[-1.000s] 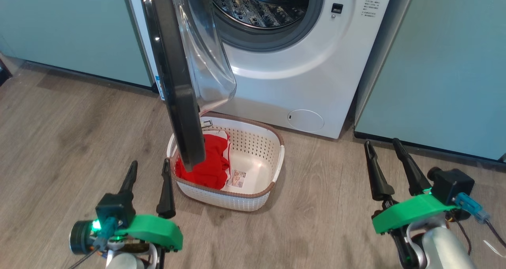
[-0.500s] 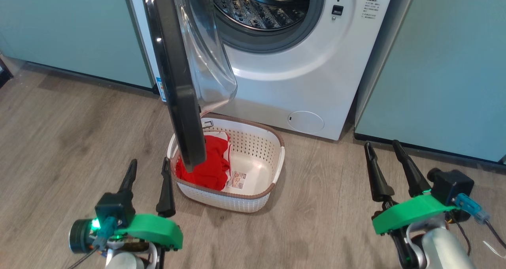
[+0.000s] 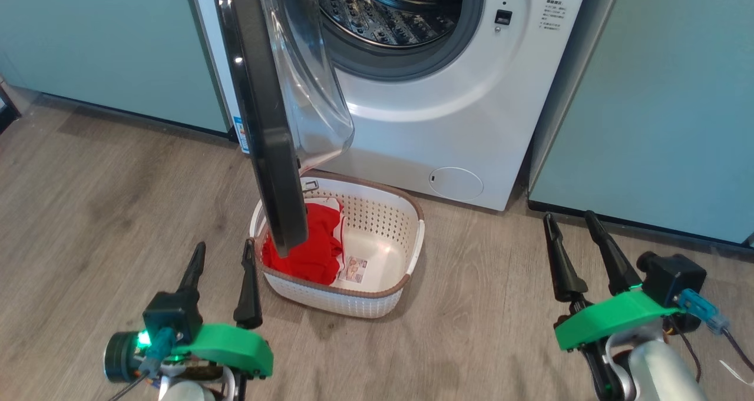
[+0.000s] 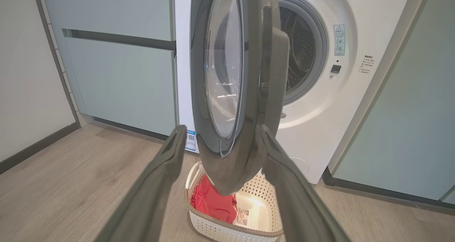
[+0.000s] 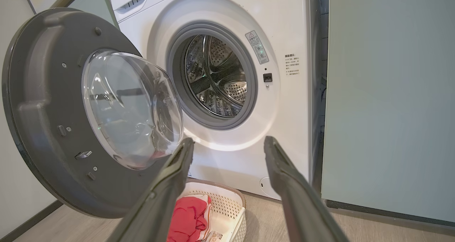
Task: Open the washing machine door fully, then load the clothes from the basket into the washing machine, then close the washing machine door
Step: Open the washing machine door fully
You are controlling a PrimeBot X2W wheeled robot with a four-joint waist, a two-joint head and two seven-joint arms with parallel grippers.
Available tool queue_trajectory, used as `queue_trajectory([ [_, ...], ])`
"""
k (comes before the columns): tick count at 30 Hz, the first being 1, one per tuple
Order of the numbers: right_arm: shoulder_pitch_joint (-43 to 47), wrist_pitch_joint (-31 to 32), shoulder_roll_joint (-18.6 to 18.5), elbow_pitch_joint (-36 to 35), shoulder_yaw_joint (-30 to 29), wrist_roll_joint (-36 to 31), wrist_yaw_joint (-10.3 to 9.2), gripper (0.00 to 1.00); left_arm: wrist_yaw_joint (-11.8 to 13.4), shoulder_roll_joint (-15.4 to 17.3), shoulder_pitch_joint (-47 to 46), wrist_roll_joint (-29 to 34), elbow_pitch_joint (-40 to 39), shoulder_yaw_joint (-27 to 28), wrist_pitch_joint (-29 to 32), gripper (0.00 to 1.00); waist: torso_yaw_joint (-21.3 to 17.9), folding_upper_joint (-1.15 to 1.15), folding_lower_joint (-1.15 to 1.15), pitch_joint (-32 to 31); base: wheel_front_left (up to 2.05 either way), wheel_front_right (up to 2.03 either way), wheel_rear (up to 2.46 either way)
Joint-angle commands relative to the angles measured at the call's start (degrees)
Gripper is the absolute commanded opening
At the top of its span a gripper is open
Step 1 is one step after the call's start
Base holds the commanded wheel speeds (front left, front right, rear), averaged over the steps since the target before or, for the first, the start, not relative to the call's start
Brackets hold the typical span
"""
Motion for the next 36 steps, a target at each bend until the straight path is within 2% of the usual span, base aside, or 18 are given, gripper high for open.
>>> queue_trajectory([
  [1, -1.7, -0.5, 0.1, -1.6, 1.2, 0.4, 0.00, 1.00, 0.3, 0.4, -1.9, 0.6, -2.1, 1.9, -0.7, 1.00, 0.0, 0.00, 0.00, 0.0, 0.00, 0.00, 0.00],
  [3, -1.6, -0.5, 0.1, -1.6, 1.4, 0.4, 0.00, 1.00, 0.2, 0.4, -1.8, 0.5, -2.1, 2.0, -0.7, 1.00, 0.0, 0.00, 0.00, 0.0, 0.00, 0.00, 0.00],
  [4, -1.5, -0.5, 0.1, -1.5, 1.4, 0.4, 0.00, 1.00, 0.0, 0.4, -1.7, 0.1, -1.9, 2.0, -0.7, 0.79, 0.0, 0.00, 0.00, 0.0, 0.00, 0.00, 0.00],
  [5, -1.5, -0.5, 0.1, -1.5, 1.5, 0.5, 0.00, 1.00, -0.2, 0.4, -1.7, 0.0, -1.9, 2.1, -0.7, 0.36, 0.0, 0.00, 0.00, 0.0, 0.00, 0.00, 0.00],
  [6, -1.6, -0.5, 0.1, -1.5, 1.5, 0.5, 0.00, 1.00, -0.3, 0.4, -1.7, -0.1, -1.8, 2.1, -0.7, 0.02, 0.0, 0.00, 0.00, 0.0, 0.00, 0.00, 0.00],
  [12, -1.6, -0.5, 0.1, -1.7, 1.5, 0.6, 0.00, 1.00, -1.0, 0.4, -2.0, -0.2, -3.6, 2.3, -0.7, 0.00, 0.2, 0.00, 0.00, 0.0, 0.00, 0.00, 0.00],
  [25, -2.1, -0.5, 0.1, -1.8, 2.9, 0.4, 0.00, 1.00, 0.1, 0.4, -7.6, -1.6, -14.4, 7.3, -0.7, 0.00, -0.8, 0.00, 0.00, 0.7, 0.00, 0.00, 0.00],
  [30, -2.8, -0.5, 0.1, -1.8, 3.7, 0.3, 0.00, 1.00, -0.9, 0.4, -13.6, -0.9, -19.2, 9.2, -0.7, 0.00, -2.0, 0.00, 0.00, 1.4, 0.00, 0.00, 0.00],
  [36, -3.6, -0.5, 0.1, -1.4, 4.8, 0.2, 0.00, 1.00, -2.7, 0.4, -20.4, 0.3, -19.6, 7.9, -0.7, 0.00, -4.1, 0.00, 0.00, 2.0, 0.00, 0.00, 0.00],
])
